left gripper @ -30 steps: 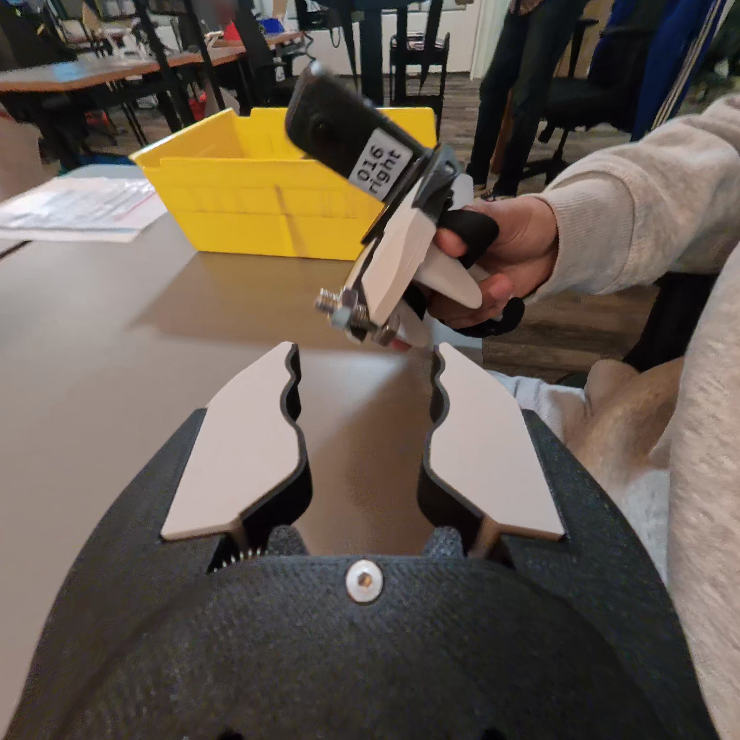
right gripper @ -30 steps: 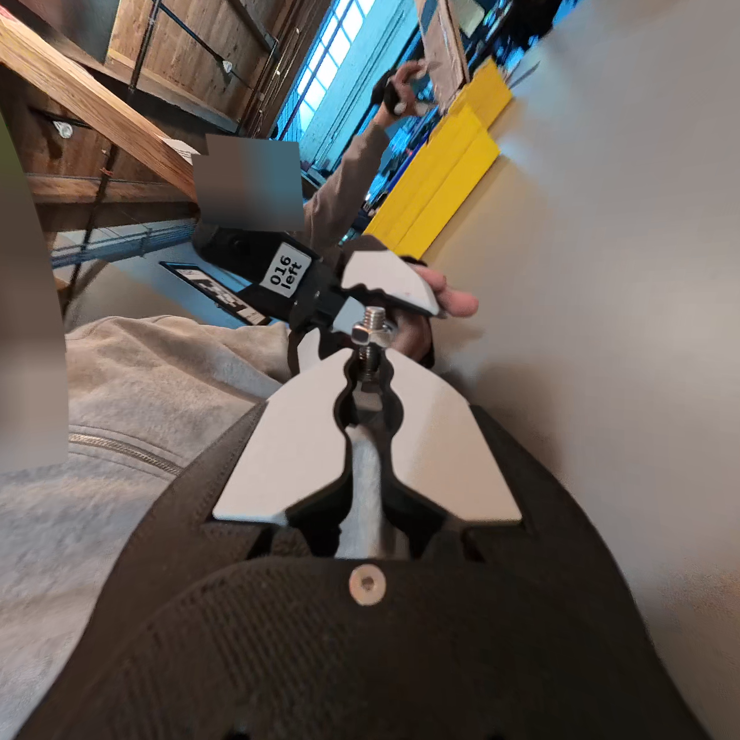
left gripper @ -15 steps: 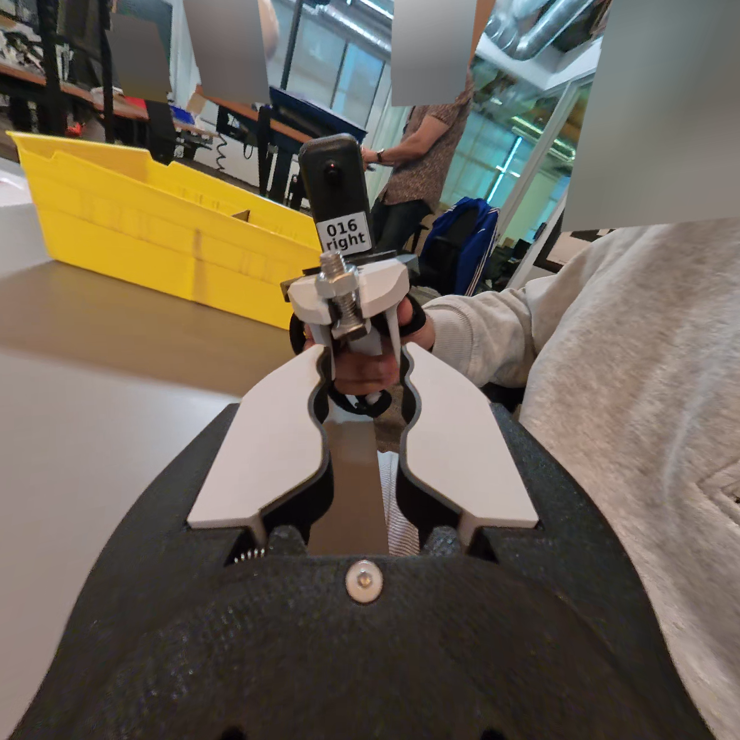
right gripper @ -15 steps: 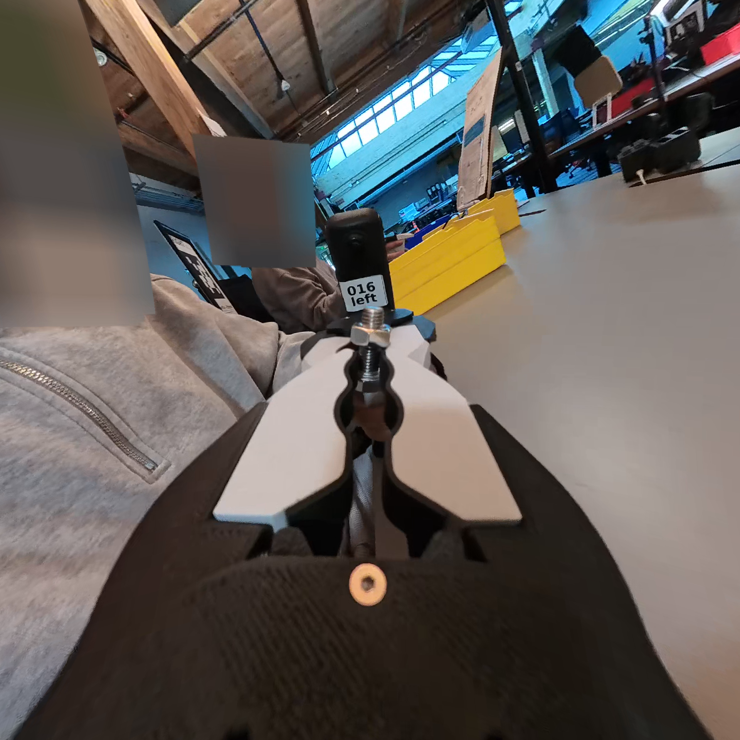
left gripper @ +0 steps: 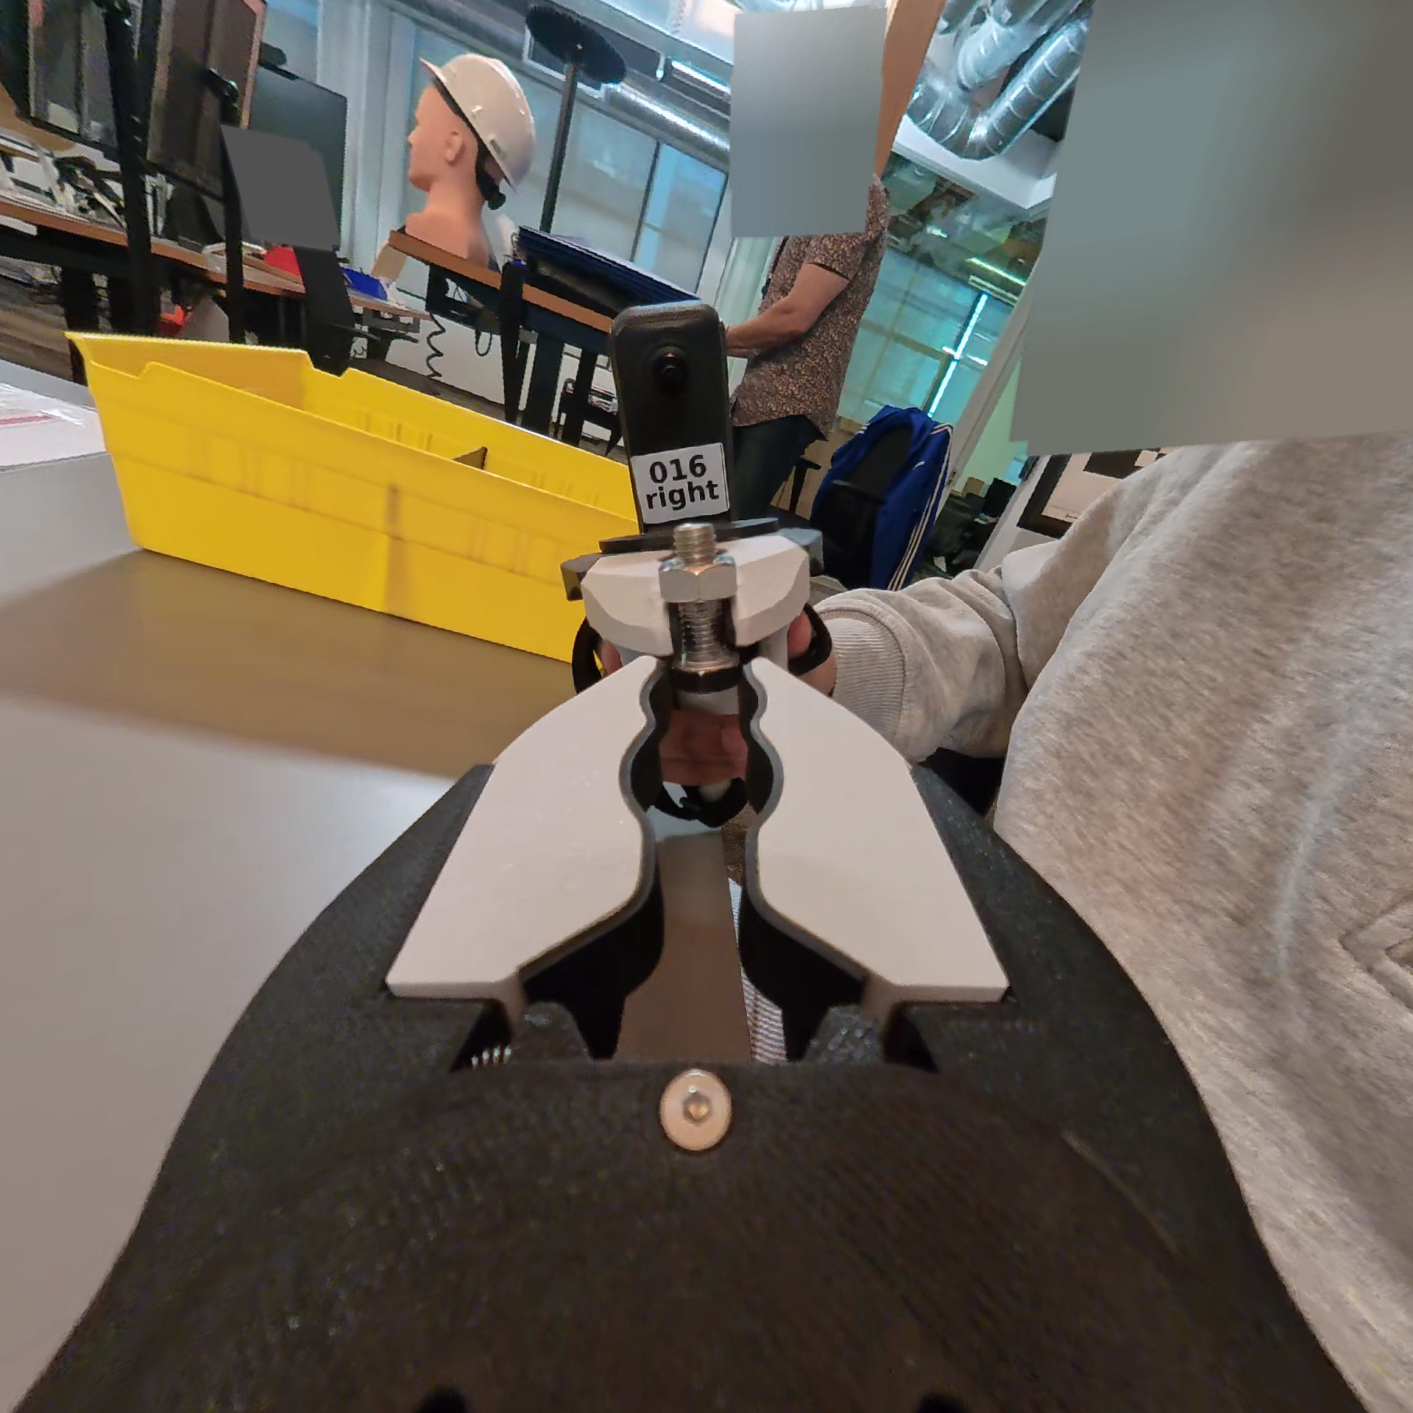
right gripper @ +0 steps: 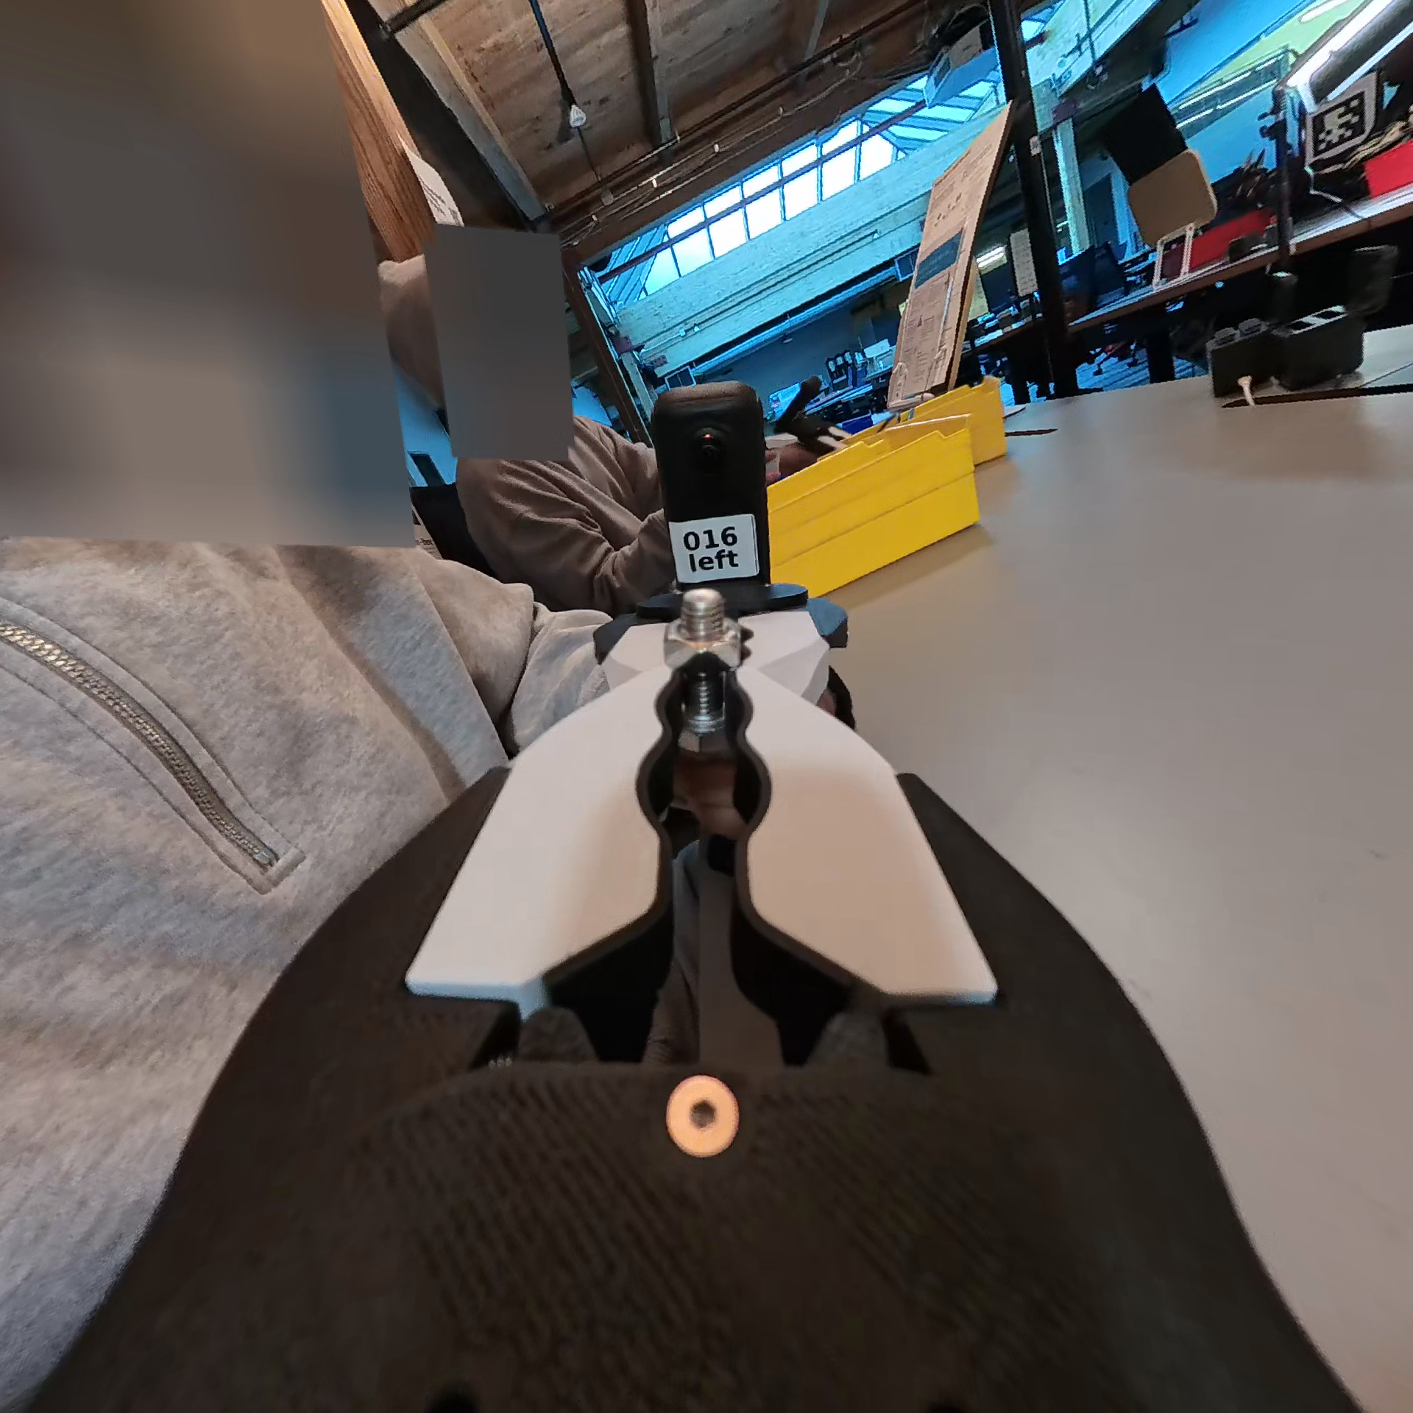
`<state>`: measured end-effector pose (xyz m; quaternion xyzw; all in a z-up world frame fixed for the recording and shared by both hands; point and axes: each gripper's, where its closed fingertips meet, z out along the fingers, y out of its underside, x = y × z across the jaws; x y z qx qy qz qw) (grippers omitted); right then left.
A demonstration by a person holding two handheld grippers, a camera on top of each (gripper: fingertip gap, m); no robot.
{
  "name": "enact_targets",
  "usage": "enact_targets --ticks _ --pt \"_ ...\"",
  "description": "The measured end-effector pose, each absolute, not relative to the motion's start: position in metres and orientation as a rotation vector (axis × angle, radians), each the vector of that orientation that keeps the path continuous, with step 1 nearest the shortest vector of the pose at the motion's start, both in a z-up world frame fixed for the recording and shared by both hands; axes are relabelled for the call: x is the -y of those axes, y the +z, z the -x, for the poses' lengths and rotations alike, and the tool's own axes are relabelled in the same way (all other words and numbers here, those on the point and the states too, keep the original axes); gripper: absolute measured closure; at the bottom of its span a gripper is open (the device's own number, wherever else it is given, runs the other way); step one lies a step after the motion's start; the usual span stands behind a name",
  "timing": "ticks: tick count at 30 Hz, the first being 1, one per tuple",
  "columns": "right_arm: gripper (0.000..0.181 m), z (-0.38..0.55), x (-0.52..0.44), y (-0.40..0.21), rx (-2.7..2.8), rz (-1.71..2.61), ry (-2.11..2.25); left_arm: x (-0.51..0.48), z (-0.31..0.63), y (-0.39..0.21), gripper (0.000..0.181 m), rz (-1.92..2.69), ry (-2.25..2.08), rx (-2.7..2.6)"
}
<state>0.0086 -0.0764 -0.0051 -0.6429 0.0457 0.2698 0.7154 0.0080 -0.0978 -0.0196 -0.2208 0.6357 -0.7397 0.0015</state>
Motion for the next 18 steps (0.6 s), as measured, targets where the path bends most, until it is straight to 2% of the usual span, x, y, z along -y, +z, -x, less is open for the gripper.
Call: enact_targets --ticks 10,18 --pt "0.153 -0.027 0.083 0.0 -0.146 1.421 0.468 0.092 -0.018 -0.031 0.164 0.762 -2.28 -1.995" --pt "0.161 -0.025 0.083 0.0 -0.086 1.475 0.302 0.092 -0.02 -0.032 0.164 0.775 -2.269 -1.995"
